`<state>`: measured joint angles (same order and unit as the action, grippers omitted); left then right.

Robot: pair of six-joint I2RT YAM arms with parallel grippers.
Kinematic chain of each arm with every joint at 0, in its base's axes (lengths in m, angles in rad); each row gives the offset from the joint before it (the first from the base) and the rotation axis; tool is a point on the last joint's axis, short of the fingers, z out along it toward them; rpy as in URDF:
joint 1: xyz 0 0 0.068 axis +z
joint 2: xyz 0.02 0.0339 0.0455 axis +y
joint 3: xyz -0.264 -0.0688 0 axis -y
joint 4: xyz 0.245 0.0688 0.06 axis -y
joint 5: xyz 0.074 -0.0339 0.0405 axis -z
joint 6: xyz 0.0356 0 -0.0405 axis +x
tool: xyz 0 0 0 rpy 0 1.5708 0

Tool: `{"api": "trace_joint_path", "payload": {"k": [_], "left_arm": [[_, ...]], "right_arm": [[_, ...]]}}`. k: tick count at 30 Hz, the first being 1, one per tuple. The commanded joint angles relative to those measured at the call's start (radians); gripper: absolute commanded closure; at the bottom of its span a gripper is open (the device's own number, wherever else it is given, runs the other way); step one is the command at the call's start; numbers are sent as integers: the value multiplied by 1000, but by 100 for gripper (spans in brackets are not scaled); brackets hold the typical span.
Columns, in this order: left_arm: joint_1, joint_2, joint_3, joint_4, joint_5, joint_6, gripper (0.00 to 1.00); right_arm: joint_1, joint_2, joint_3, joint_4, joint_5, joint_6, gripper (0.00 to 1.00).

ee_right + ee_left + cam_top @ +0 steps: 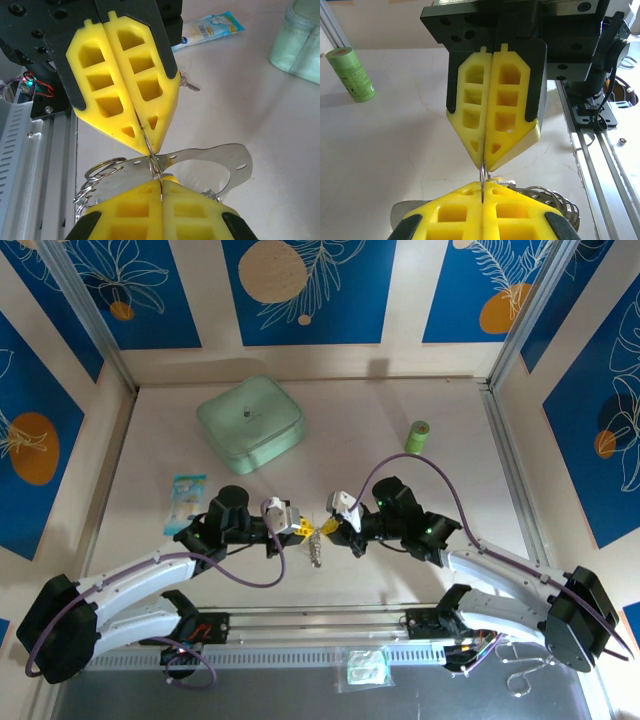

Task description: Put the keys on the keyring

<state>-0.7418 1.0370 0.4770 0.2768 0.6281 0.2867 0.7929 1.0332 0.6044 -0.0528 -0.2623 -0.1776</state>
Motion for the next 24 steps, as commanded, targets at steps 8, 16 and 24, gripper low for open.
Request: {"api": "trace_joint_path", "payload": {"k": [8, 16, 24], "left_arm": [[-10, -11, -8, 102, 68, -25, 100], [-10, -11, -15, 106, 71, -25, 100], [-9, -8, -17, 123, 78, -37, 100]], "right_arm": [[3, 61, 16, 18, -45, 8, 100], [-2, -25, -33, 76, -48, 9, 73], [0, 14, -20, 114, -64, 16, 81]]}}
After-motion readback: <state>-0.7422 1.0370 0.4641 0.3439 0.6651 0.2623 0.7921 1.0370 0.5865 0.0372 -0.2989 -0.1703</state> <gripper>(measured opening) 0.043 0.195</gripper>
